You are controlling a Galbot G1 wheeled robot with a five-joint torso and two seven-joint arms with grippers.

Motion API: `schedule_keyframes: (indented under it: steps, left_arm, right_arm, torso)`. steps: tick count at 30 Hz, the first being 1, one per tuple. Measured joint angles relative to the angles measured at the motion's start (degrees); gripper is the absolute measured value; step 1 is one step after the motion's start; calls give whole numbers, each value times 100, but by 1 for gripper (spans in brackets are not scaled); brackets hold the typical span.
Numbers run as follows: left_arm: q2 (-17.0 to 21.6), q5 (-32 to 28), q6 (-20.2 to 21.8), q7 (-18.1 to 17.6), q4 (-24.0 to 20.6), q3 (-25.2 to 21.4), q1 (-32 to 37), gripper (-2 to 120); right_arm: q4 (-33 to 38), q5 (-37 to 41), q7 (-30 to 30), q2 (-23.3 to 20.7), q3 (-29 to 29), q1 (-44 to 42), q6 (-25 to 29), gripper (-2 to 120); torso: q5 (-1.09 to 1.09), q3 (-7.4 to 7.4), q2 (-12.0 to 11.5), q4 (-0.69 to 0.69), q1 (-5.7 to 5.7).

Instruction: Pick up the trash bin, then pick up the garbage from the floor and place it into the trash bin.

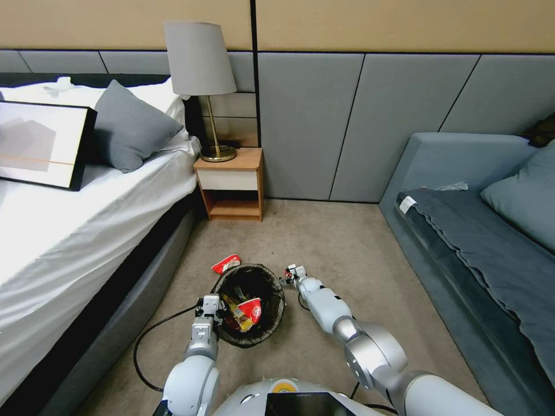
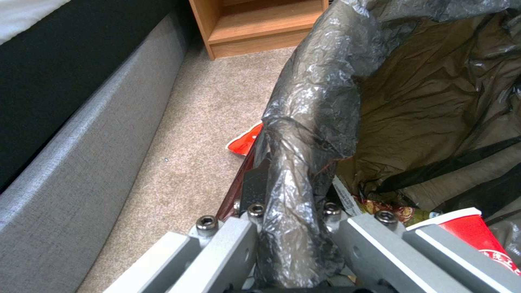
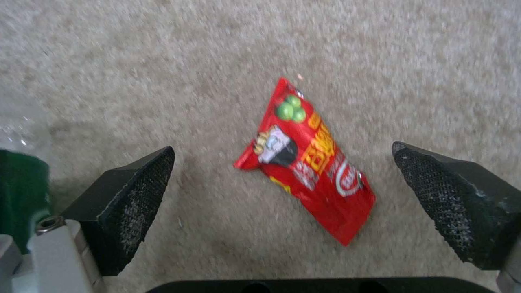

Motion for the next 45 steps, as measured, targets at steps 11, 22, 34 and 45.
schedule_keyframes:
  steps: [11, 22, 34, 45]
  left_arm:
    - [1, 0, -1, 0, -14, 16, -4, 0]
    - [5, 5, -3, 0, -4, 36, 12, 0]
    - [7, 17, -19, -1, -15, 64, 37, 0]
    - [8, 14, -23, -2, -11, 72, 5, 0]
  right_arm:
    - [-88, 76, -32, -54, 29, 19, 13, 77]
    - [-143, 104, -97, -101, 50, 29, 43, 33]
    - [-201, 135, -123, -156, 84, 67, 46, 18]
    - [-200, 131, -125, -174, 88, 31, 89, 0]
  torso:
    - [0, 0, 0, 0, 0]
    - [0, 0, 0, 0, 0]
    - [0, 1, 0, -1, 0]
    - [-1, 0, 0, 0, 0]
